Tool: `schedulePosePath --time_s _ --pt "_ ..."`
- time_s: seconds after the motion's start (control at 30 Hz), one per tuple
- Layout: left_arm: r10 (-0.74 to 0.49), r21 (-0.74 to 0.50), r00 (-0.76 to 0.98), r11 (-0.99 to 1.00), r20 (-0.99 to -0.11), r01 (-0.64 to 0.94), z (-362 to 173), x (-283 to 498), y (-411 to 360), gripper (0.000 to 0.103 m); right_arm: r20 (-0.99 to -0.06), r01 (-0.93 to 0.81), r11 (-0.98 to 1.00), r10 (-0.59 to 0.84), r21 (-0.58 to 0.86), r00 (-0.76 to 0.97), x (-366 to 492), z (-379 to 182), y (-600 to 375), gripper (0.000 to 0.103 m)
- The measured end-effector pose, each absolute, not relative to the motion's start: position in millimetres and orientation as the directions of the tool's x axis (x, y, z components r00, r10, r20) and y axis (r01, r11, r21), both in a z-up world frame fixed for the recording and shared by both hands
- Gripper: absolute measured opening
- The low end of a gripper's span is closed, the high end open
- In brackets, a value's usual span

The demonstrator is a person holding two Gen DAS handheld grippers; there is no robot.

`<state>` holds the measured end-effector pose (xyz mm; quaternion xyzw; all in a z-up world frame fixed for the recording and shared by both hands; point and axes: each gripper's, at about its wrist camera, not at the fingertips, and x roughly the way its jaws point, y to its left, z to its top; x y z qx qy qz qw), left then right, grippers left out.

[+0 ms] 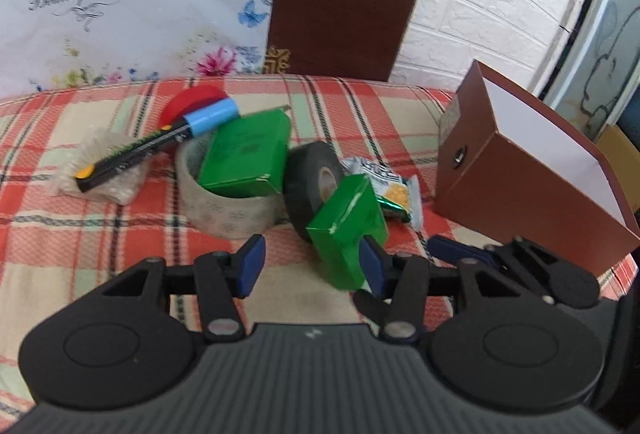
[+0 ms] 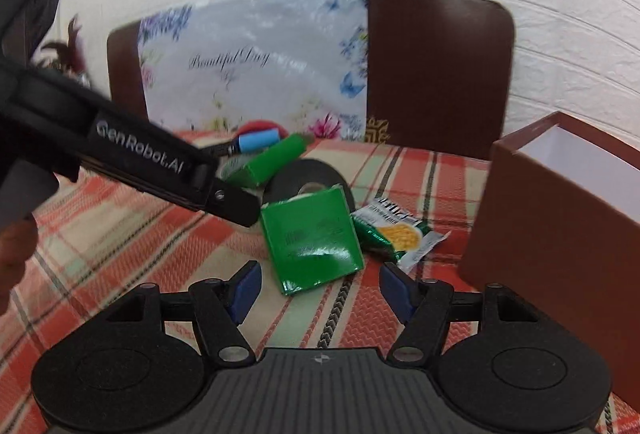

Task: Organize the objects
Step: 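Grasp the small green carton on the table with the left tool, then carry the green carton into the brown box and open the left tool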

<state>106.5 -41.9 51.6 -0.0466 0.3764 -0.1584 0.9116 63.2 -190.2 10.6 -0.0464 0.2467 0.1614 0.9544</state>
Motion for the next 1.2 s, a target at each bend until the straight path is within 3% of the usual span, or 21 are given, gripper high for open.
schedulePosePath --time_s 0.1,0.27,0.37,0.4,0.43,0.47,0.57,0.73,0.97,1.2 --pt "-0.343 -0.215 0.652 0.938 -0.676 0.271 40.2 116.2 -47.0 0.054 -0.499 -0.324 0.945 0.266 -0.032 0.825 73.8 7.6 -190.2 0.077" --pt "-0.371 -0.261 0.623 0.928 -0.688 0.265 24.0 134.4 -44.1 0.052 -0.542 -0.339 0.941 0.282 -0.006 0.791 99.8 1.8 -190.0 0.077" --pt "-0.417 -0.317 0.606 0.909 -0.678 0.271 20.9 138.3 -38.6 0.044 -0.571 -0.347 0.938 0.297 0.023 0.766 111.4 -5.3 -189.6 0.076" --pt "-0.422 -0.323 0.605 0.906 -0.675 0.271 21.0 138.5 -37.9 0.040 -0.569 -0.346 0.938 0.302 0.031 0.765 112.8 -5.7 -190.1 0.074" --pt "-0.432 -0.331 0.602 0.902 -0.672 0.277 21.6 137.9 -37.3 0.034 -0.563 -0.353 0.935 0.314 0.042 0.765 113.8 -5.8 -190.4 0.064" --pt "-0.444 -0.340 0.596 0.896 -0.669 0.286 23.2 136.6 -37.7 0.028 -0.560 -0.369 0.928 0.336 0.057 0.757 114.1 -5.5 -190.2 0.061" --pt "-0.433 -0.307 0.609 0.901 -0.664 0.306 34.9 125.1 -43.6 0.028 -0.549 -0.370 0.929 0.321 0.023 0.772 106.2 -3.7 -185.9 0.058" --pt "-0.465 -0.284 0.639 0.884 -0.613 0.371 68.4 101.4 -53.0 0.028 -0.476 -0.349 0.937 0.315 0.017 0.821 82.2 14.6 -190.9 0.058" --pt "-0.551 -0.215 0.656 0.825 -0.516 0.523 116.7 82.7 -112.1 0.028 -0.319 -0.213 0.977 0.193 -0.030 0.928 43.4 58.2 -227.0 0.059" --pt "-0.629 -0.175 0.590 0.745 -0.507 0.644 133.3 95.5 -195.1 0.030 -0.263 -0.034 0.999 0.028 -0.021 0.964 28.9 79.2 -296.4 0.059"
